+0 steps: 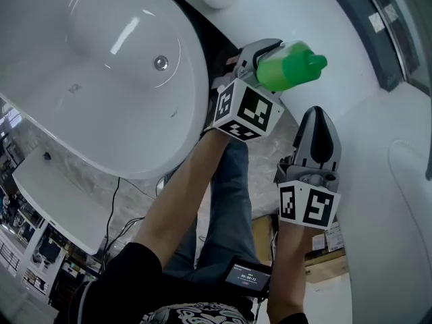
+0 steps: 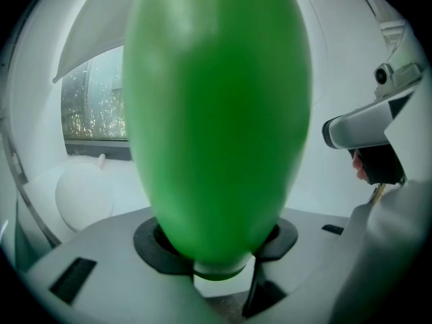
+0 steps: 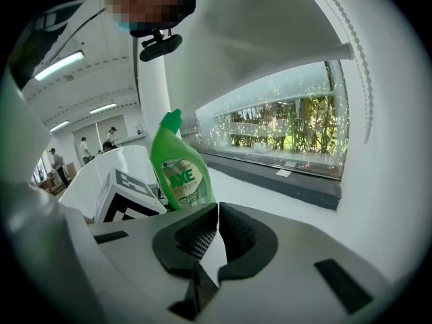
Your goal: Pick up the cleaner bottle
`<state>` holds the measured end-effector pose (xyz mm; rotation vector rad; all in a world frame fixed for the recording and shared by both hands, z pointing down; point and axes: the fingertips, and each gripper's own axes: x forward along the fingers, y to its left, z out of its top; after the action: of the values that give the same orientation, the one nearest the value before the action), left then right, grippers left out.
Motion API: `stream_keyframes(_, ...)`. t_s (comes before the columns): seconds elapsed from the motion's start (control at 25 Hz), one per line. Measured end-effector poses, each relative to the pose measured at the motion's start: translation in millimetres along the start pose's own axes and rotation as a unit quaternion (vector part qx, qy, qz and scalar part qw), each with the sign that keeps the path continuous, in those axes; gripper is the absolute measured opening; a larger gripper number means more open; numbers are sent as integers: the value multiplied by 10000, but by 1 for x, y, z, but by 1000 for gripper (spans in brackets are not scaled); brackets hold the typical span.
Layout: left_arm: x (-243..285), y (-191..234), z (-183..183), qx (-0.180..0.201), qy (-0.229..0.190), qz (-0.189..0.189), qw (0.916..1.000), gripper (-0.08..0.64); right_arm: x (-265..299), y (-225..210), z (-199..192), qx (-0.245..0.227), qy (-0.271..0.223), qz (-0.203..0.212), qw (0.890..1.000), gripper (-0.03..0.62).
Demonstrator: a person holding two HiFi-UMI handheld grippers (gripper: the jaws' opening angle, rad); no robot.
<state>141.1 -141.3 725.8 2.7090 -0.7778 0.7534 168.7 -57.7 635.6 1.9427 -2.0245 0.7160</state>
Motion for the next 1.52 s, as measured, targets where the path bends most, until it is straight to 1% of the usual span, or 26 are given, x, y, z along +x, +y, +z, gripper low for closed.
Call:
stream_keyframes(0.6, -43, -16, 55, 92, -97, -229, 9996, 210, -25, 3, 44, -18, -225, -226, 9995, 28)
stream_keyframes(0.88, -68, -7, 93, 72, -353, -193, 9992, 211, -38, 17, 71, -82, -341, -246, 9991, 28)
stream_keyframes(1.12, -85, 0, 119, 74, -506, -198, 9985, 211, -45, 25, 90, -132, -437, -253, 9986, 28)
stream_keyframes(1.36, -113, 6, 149, 55, -763, -156, 9969, 210, -53, 36, 116, -210, -559, -245, 9979, 28)
stream_keyframes(1.52, -131, 10, 166, 109, -900, -108, 9958, 210, -58, 41, 131, -236, -629, -248, 9974, 28)
